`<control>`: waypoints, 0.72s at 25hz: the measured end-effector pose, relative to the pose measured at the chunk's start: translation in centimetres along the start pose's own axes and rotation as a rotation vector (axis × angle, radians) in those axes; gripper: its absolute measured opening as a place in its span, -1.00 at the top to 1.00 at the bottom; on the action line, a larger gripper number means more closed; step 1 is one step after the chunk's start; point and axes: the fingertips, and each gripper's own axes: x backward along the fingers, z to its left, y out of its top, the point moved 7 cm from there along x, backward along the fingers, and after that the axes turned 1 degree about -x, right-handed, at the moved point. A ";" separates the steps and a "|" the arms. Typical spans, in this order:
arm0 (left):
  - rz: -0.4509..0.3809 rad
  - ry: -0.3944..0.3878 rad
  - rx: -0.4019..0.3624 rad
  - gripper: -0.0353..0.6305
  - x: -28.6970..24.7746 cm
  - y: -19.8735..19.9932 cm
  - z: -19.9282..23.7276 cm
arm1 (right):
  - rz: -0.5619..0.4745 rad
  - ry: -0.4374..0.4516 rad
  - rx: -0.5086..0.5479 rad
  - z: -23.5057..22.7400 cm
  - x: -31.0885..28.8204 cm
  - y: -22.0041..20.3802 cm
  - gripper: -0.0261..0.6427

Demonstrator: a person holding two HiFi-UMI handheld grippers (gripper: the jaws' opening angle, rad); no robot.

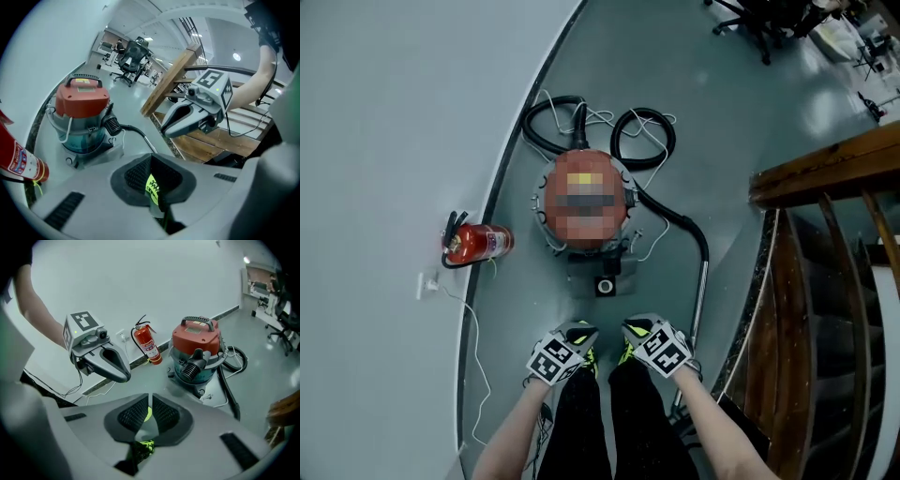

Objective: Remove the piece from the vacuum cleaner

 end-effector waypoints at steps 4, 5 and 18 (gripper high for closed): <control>0.011 -0.004 -0.026 0.86 2.4 2.0 -1.1 | -0.031 -0.014 -0.033 0.9 3.1 1.5 0.81; 0.003 0.002 -0.030 0.86 2.9 2.8 -1.1 | -0.037 -0.019 -0.037 0.8 3.7 2.0 0.81; -0.125 0.036 -0.062 0.86 10.3 8.4 -4.5 | -0.142 -0.086 -0.096 3.9 10.5 6.5 0.81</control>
